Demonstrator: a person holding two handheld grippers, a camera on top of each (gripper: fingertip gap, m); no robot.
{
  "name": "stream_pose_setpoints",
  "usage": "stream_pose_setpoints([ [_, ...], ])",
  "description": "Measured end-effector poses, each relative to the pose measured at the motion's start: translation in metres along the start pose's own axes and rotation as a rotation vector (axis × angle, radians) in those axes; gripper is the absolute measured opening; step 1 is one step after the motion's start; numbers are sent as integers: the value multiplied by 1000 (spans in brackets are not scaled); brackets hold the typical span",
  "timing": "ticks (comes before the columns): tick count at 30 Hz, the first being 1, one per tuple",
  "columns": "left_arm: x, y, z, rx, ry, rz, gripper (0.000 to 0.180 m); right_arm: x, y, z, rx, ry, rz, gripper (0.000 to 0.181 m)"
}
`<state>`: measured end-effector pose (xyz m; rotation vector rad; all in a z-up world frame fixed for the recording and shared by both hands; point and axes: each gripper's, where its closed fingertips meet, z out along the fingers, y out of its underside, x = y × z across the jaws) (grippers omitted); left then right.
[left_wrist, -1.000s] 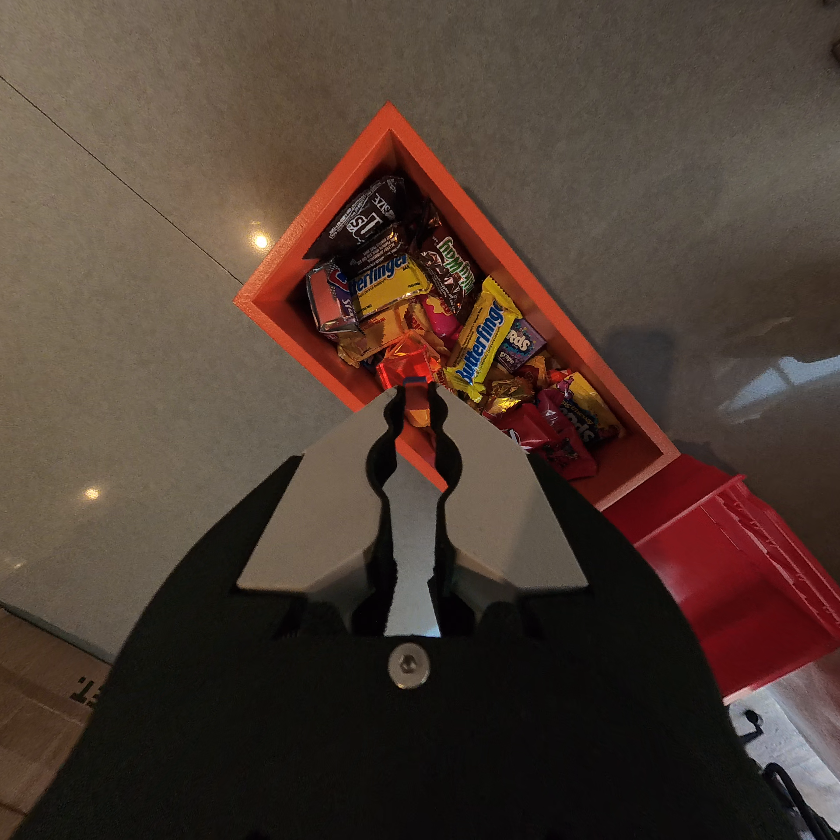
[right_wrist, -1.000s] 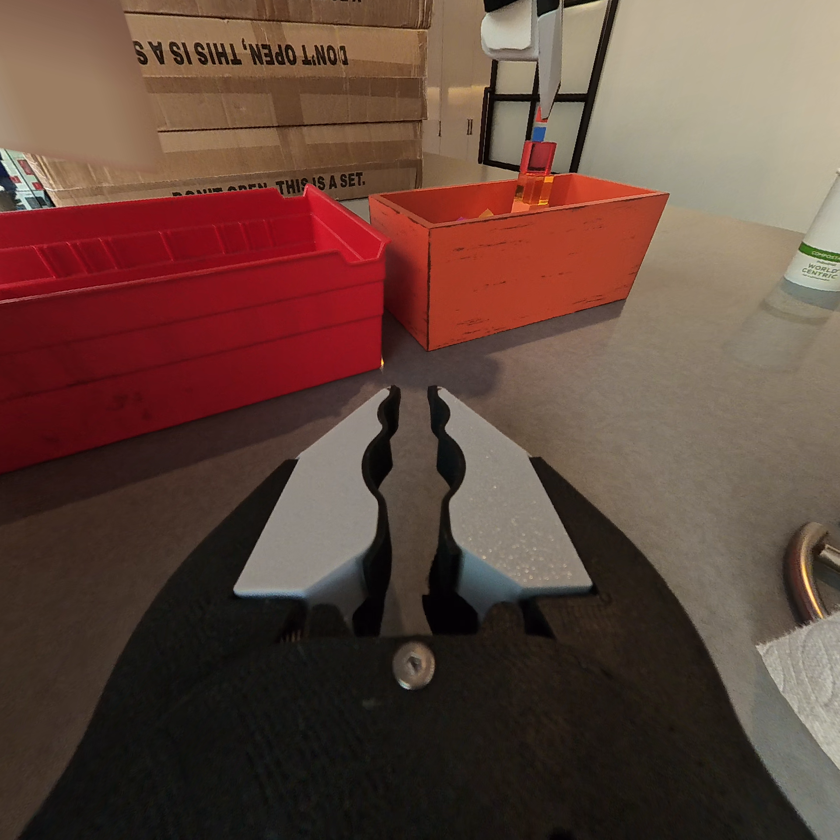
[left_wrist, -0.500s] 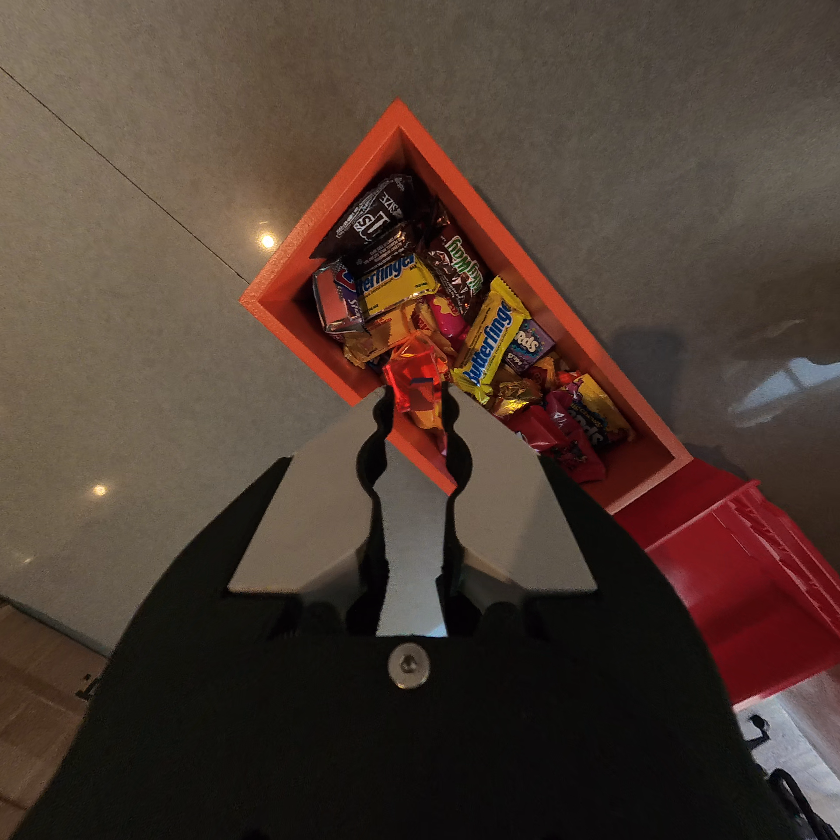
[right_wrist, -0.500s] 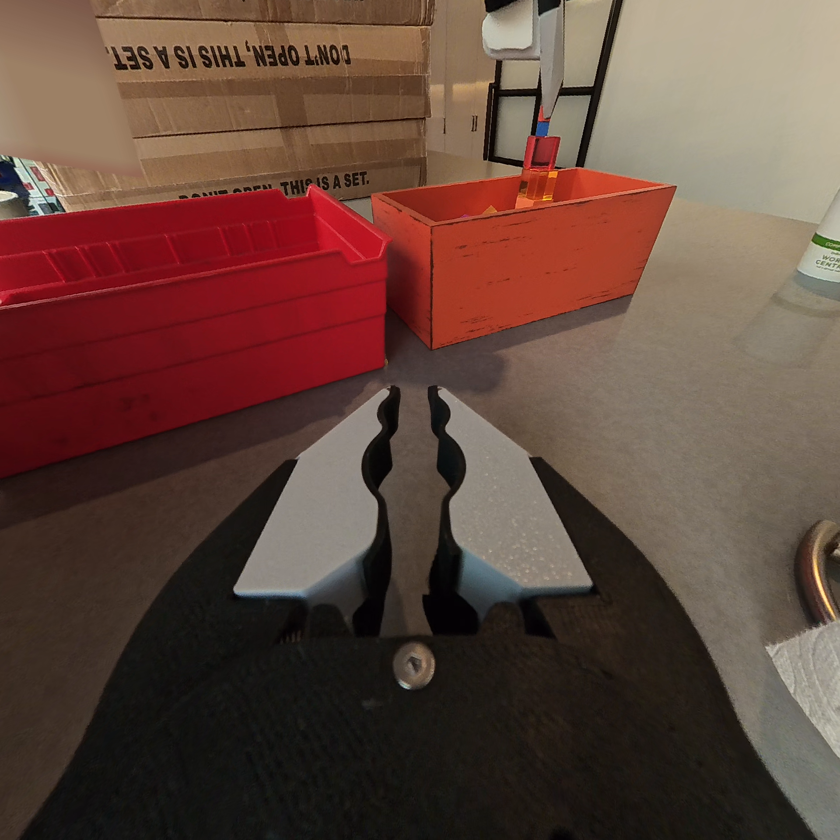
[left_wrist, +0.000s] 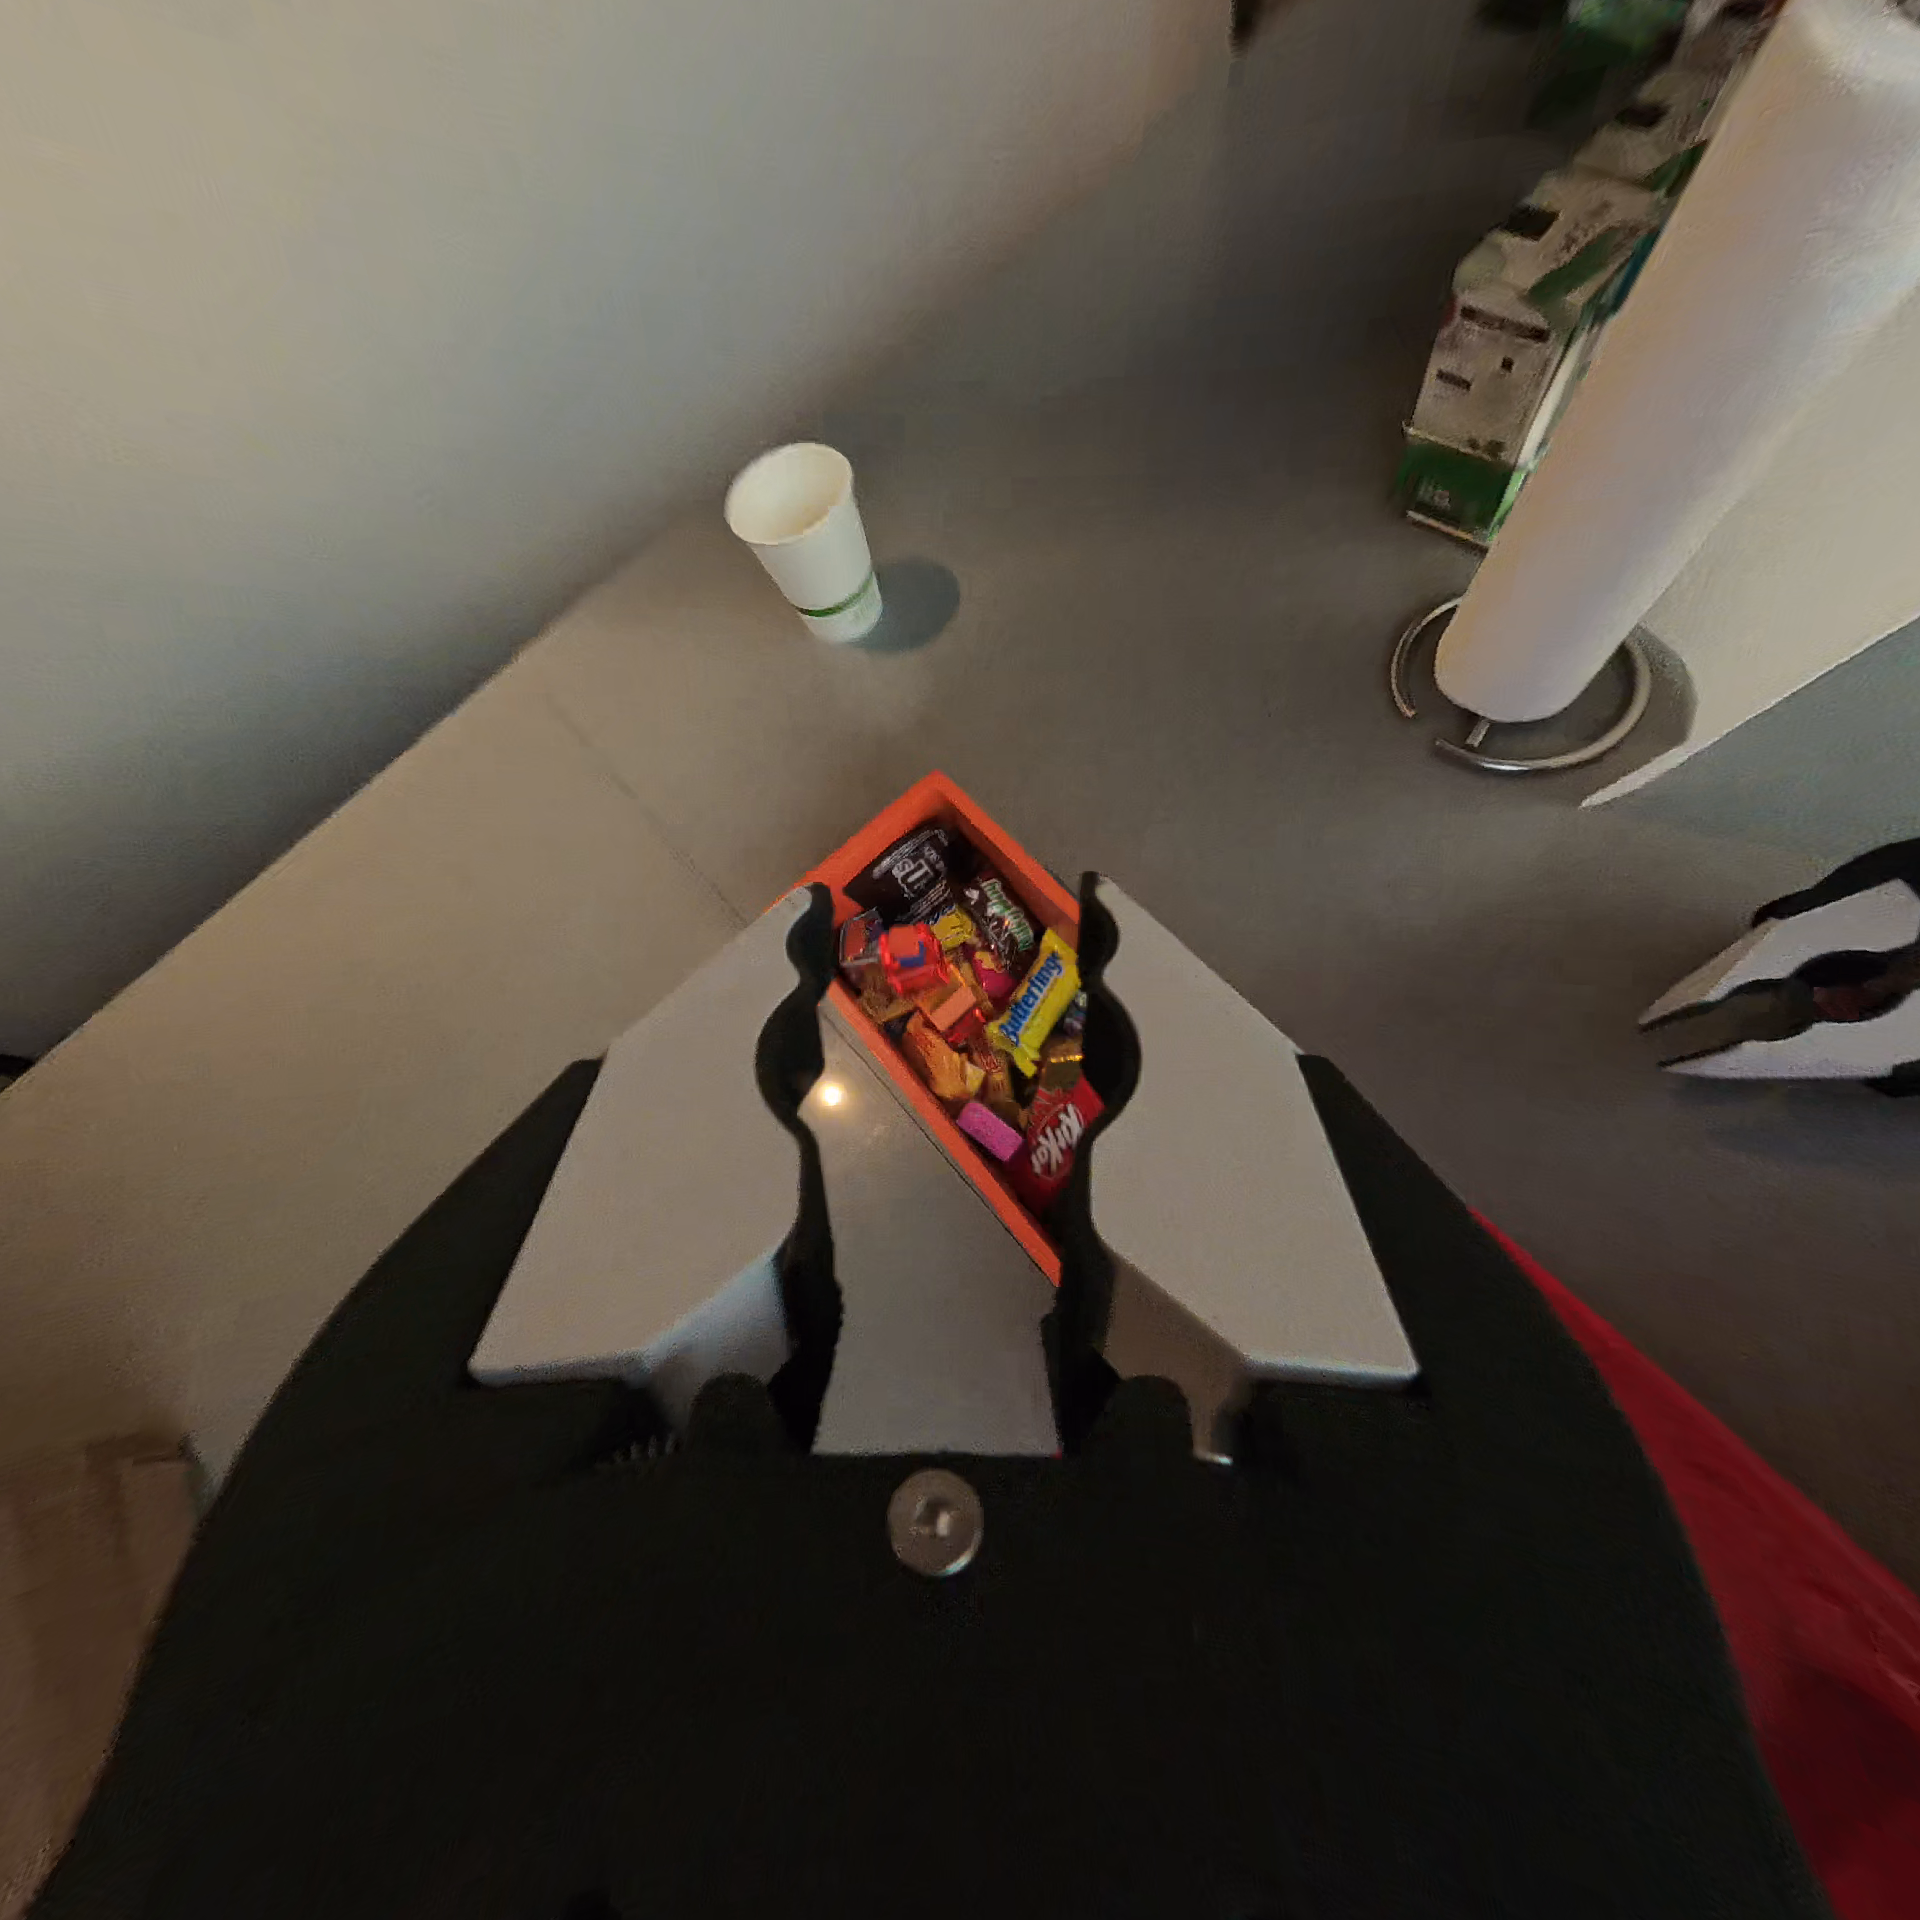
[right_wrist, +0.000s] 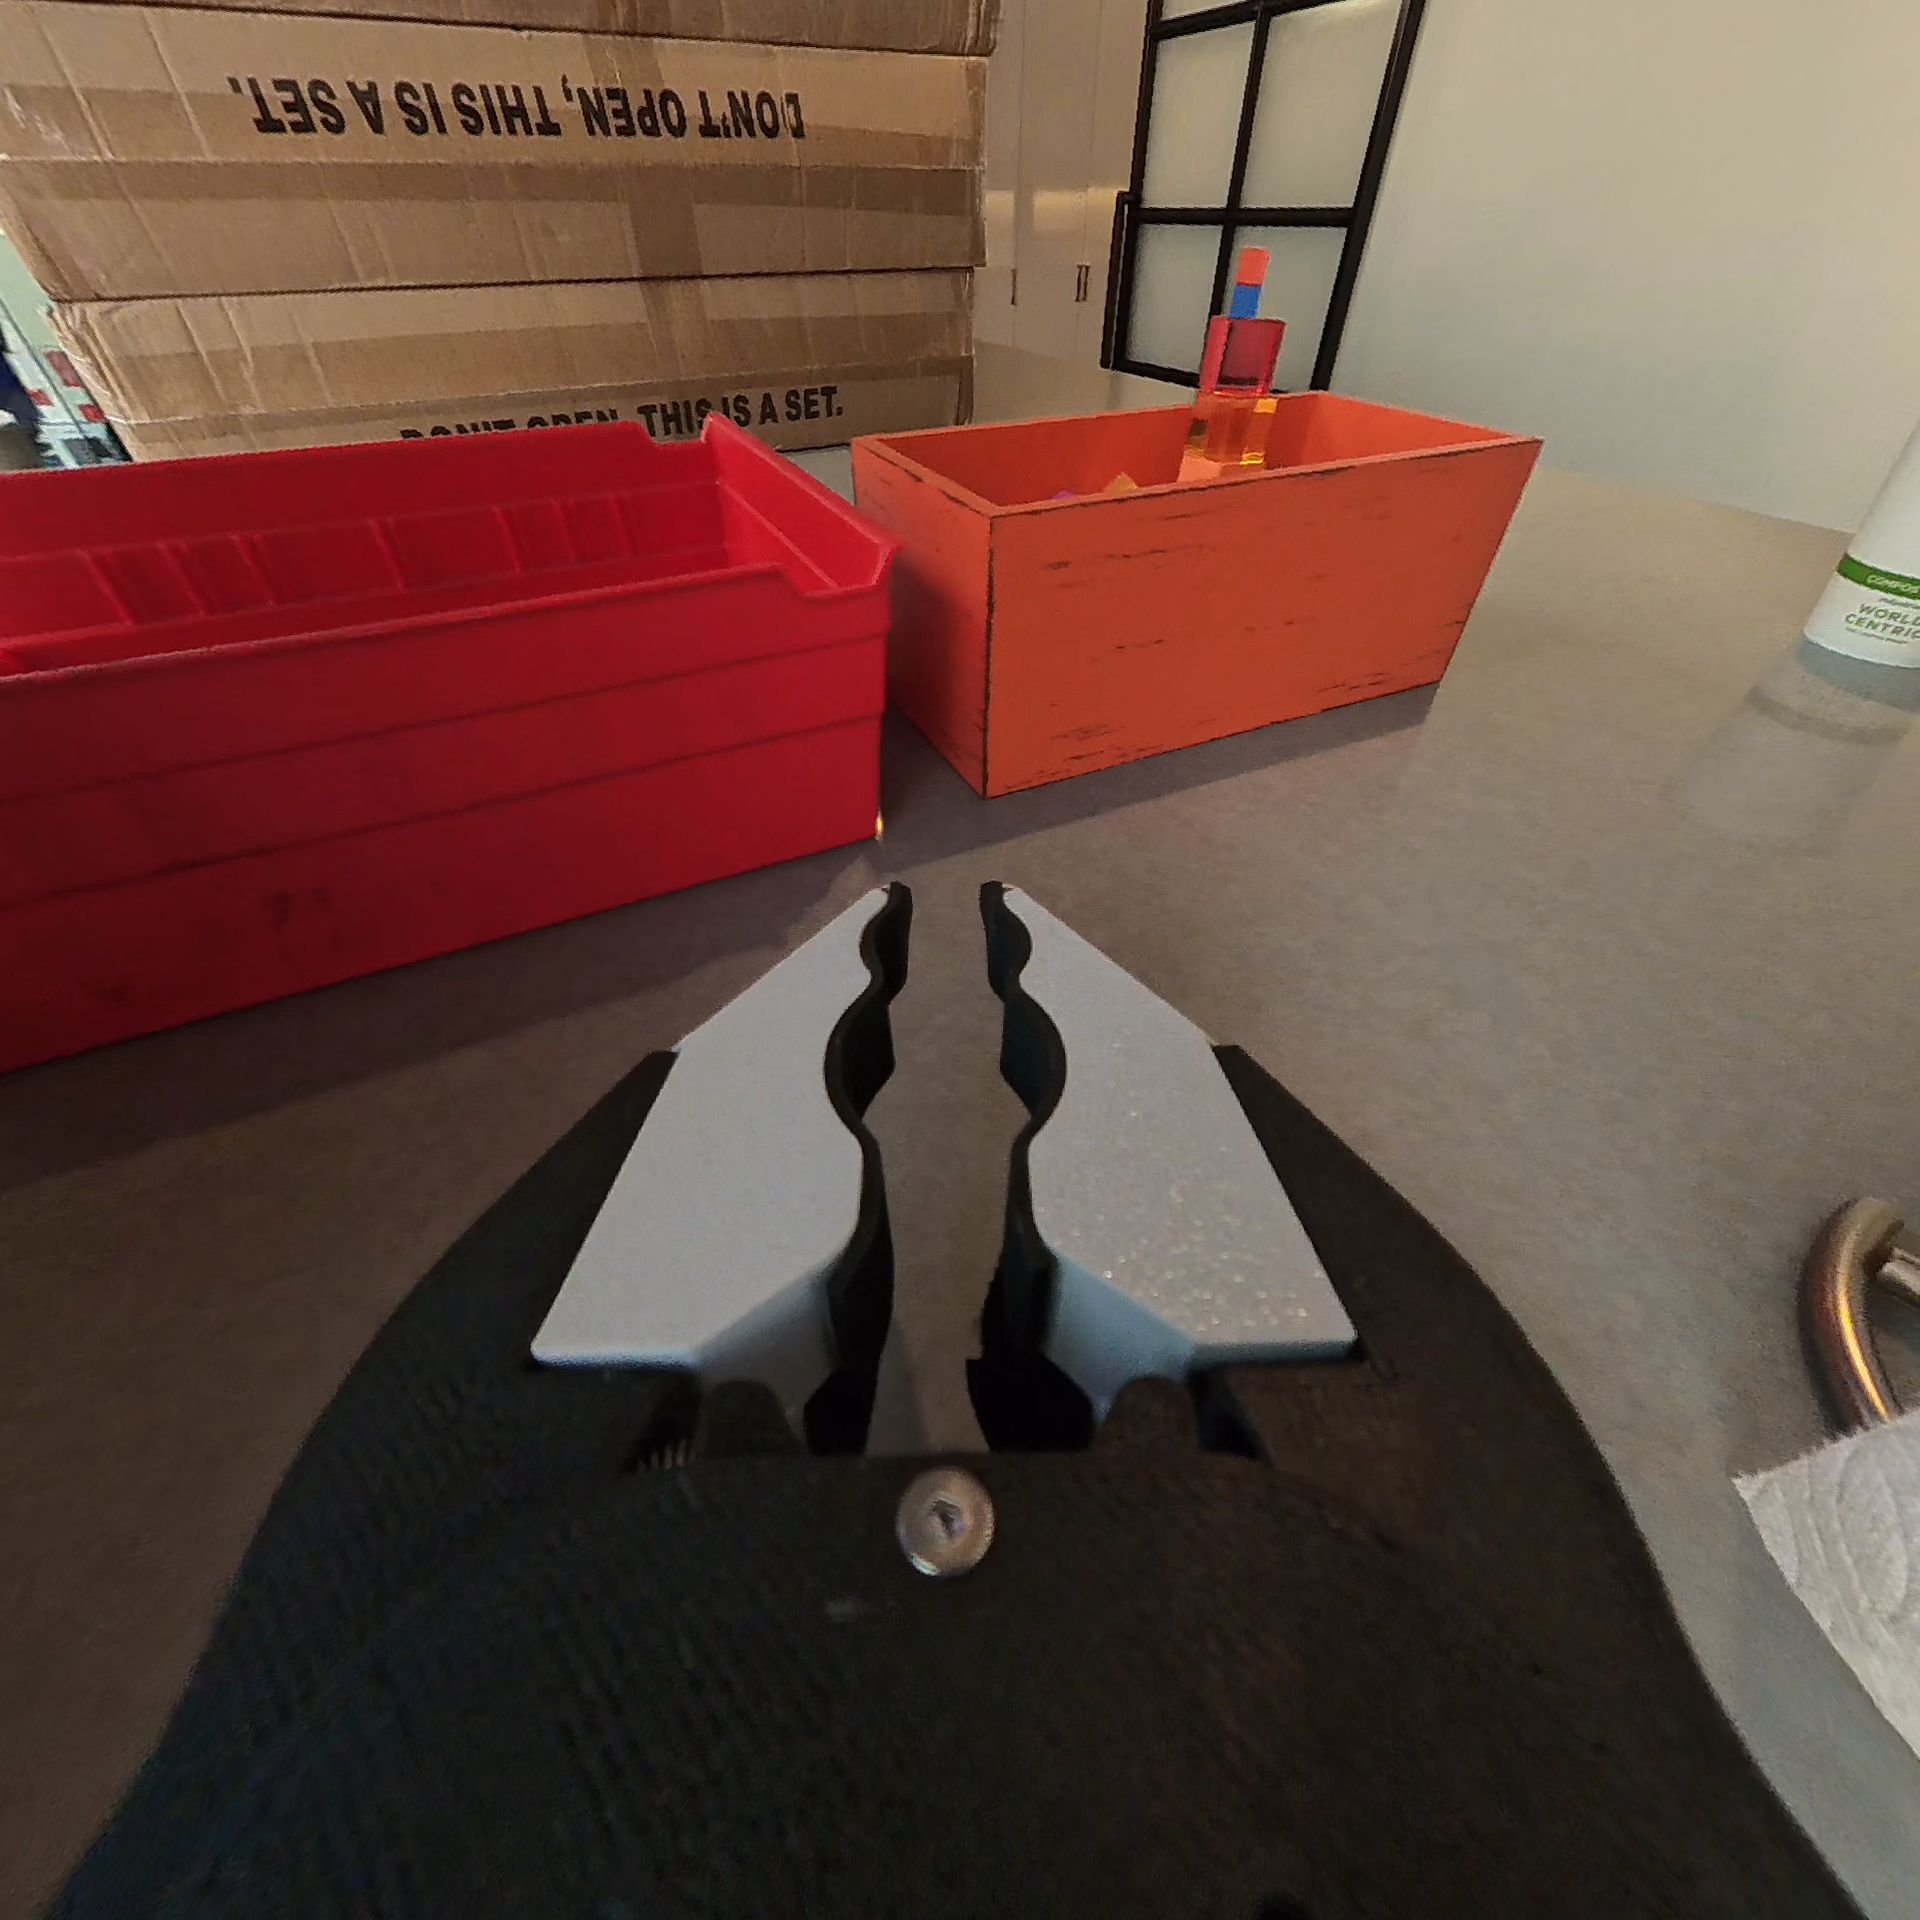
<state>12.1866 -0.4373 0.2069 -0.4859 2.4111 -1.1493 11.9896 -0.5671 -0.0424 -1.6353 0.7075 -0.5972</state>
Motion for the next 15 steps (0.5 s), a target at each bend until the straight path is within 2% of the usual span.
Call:
stream_pose_setpoints([
  [3,28,53,-44,89,-177,-40,64,7,2,0,-18,73,-40,13],
  [5,42,92,-57,102,-321,-61,66,17,4,-2,-40,161,-80,17],
  [10,62,161,-78,-8,-638,-179,73,35,1,-11,-74,358,-121,36],
  [15,75,192,-102,-63,-838,-268,75,29,1,-10,-165,453,-176,43],
])
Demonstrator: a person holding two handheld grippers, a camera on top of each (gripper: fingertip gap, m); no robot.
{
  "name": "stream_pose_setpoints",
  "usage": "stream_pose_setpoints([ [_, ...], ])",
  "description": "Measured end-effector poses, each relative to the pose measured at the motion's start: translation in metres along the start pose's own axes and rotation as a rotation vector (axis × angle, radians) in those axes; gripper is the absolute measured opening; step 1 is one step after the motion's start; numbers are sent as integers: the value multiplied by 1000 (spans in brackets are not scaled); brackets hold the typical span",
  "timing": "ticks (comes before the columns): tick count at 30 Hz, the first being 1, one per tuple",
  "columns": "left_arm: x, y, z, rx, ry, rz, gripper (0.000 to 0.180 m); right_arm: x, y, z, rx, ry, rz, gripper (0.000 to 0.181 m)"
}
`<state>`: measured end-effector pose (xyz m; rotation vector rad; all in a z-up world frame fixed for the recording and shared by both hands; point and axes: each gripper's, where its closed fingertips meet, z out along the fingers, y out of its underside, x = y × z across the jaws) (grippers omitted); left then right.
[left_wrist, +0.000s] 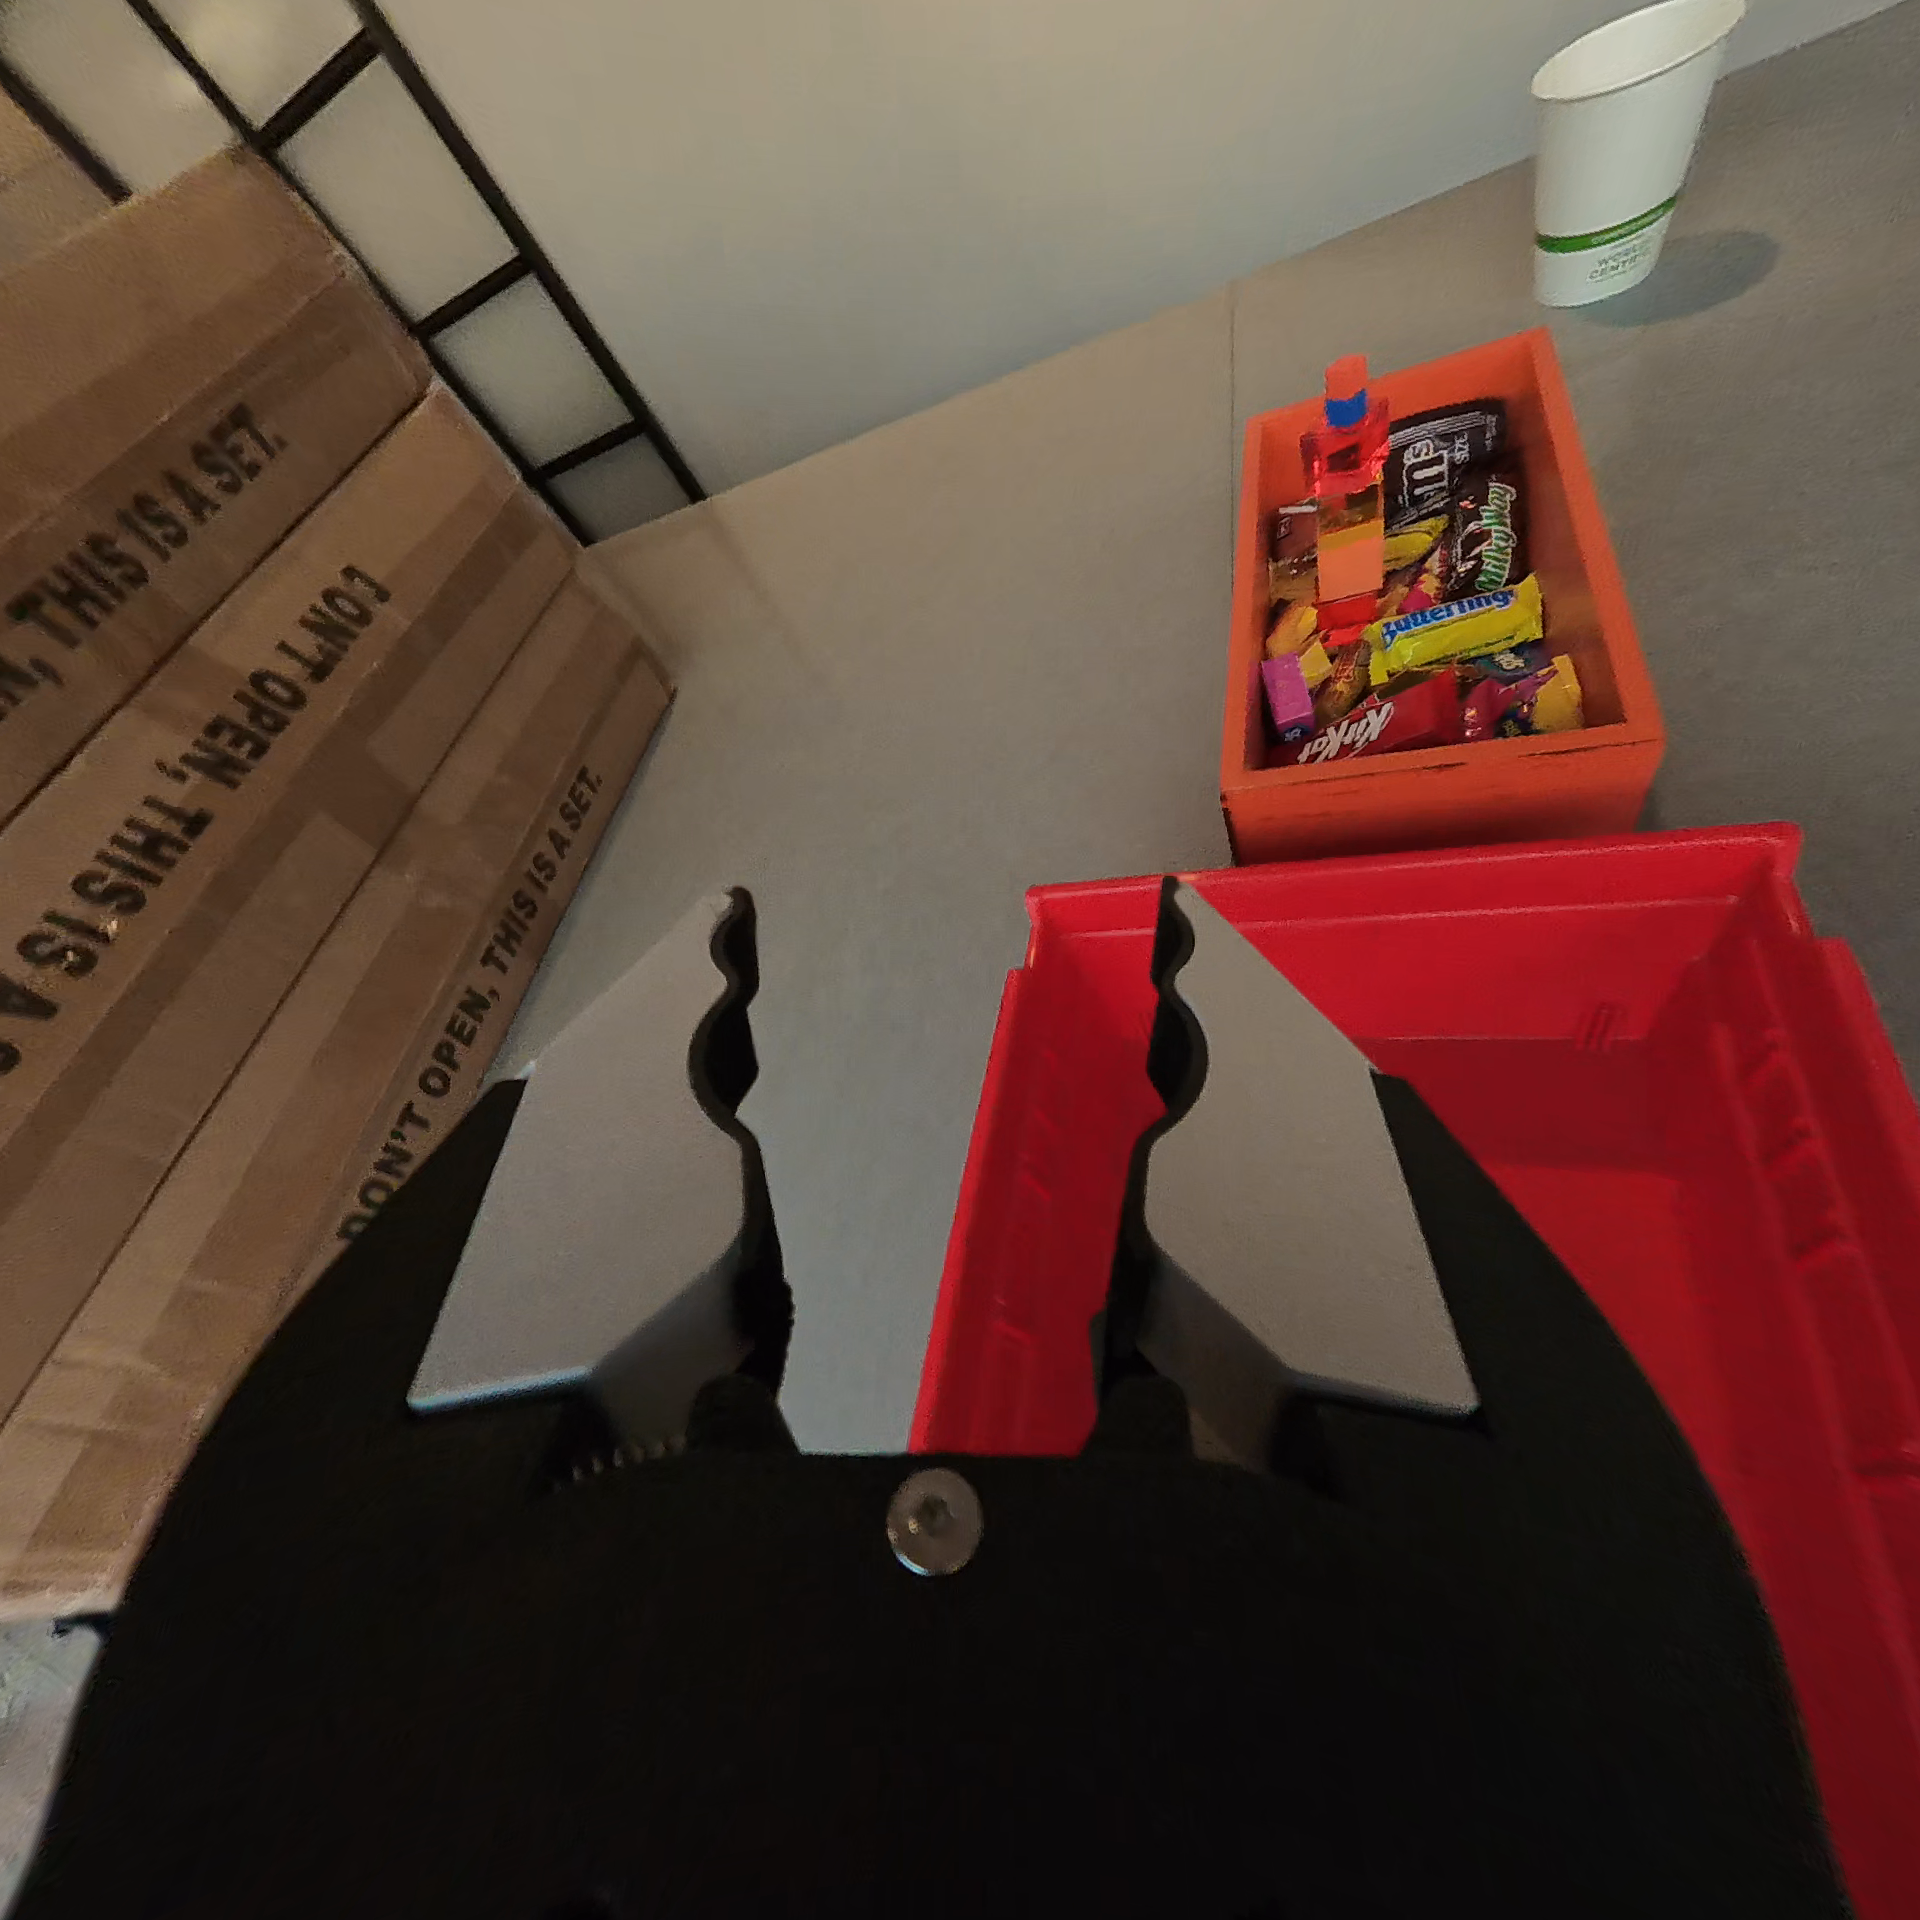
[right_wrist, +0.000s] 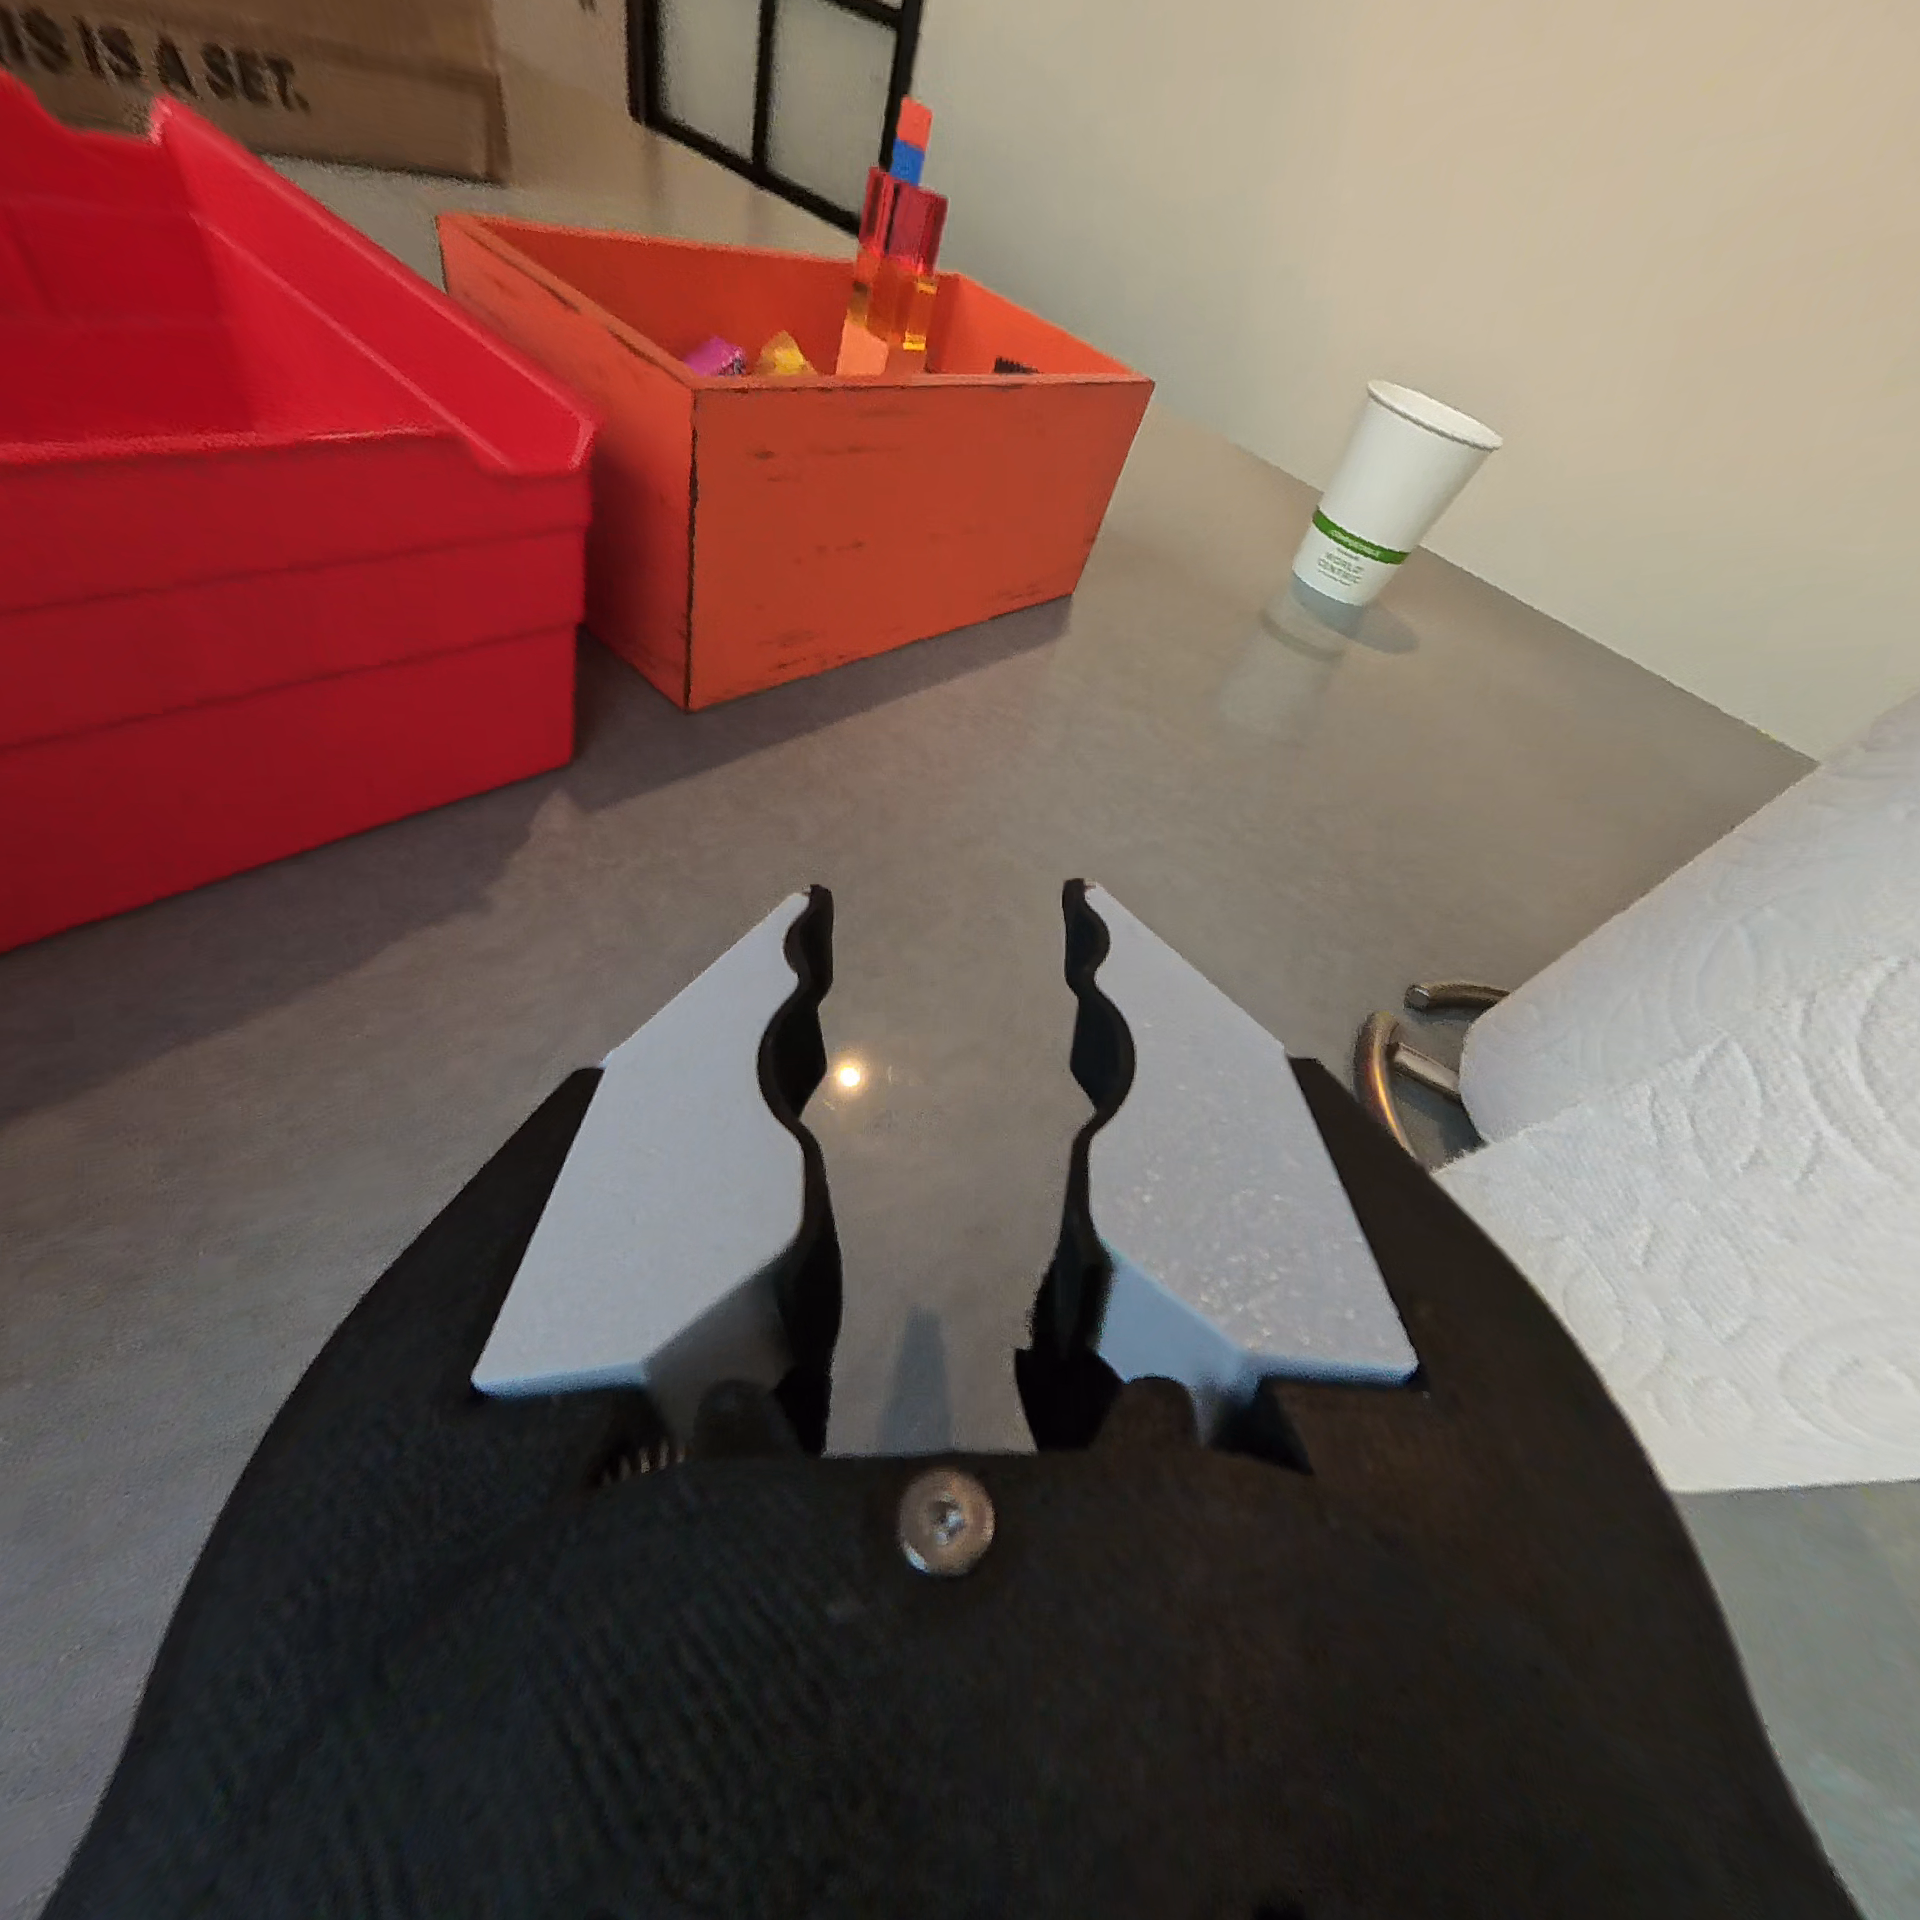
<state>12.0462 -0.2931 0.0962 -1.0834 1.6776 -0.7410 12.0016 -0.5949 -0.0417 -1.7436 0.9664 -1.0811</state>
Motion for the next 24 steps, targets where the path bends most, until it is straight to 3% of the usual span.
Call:
stream_pose_setpoints([
  [4,7,8,-17,10,-35,-26,76,-20,-15,-1,-112,-61,-23,38],
  [9,23,11,-32,9,-52,-14,77,-29,-85,-12,-292,-62,-150,56],
  [13,28,18,-45,-2,-51,-26,77,-22,-131,-22,-316,30,-277,55],
  [24,-2,46,-60,-26,26,-111,77,-20,-136,-24,-281,46,-163,58],
])
